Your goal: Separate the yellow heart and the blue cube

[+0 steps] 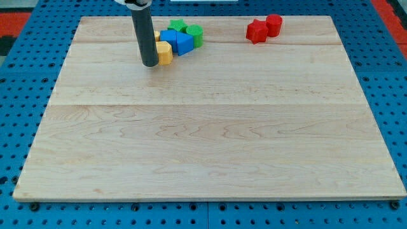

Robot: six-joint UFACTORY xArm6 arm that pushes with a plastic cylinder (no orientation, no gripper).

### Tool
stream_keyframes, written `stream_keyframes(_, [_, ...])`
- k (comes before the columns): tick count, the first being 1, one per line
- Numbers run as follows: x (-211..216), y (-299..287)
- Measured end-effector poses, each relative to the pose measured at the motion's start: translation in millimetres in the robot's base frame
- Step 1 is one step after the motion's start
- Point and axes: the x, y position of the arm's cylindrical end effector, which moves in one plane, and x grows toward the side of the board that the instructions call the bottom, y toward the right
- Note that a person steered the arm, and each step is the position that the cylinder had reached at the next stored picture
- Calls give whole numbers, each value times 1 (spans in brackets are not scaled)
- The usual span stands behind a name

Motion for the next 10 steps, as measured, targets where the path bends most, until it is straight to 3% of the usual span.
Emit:
stream_keyframes(1, [1,0])
stream_keyframes(2, [28,-3])
stream_keyframes(3, [47,-35])
stream_keyframes(4, [42,-88])
stream_keyframes(5, [7,-134])
stream_keyframes(7, [-74,-95])
stream_keyframes(9, [-83,-76])
stream_keyframes(10, [-59,-12])
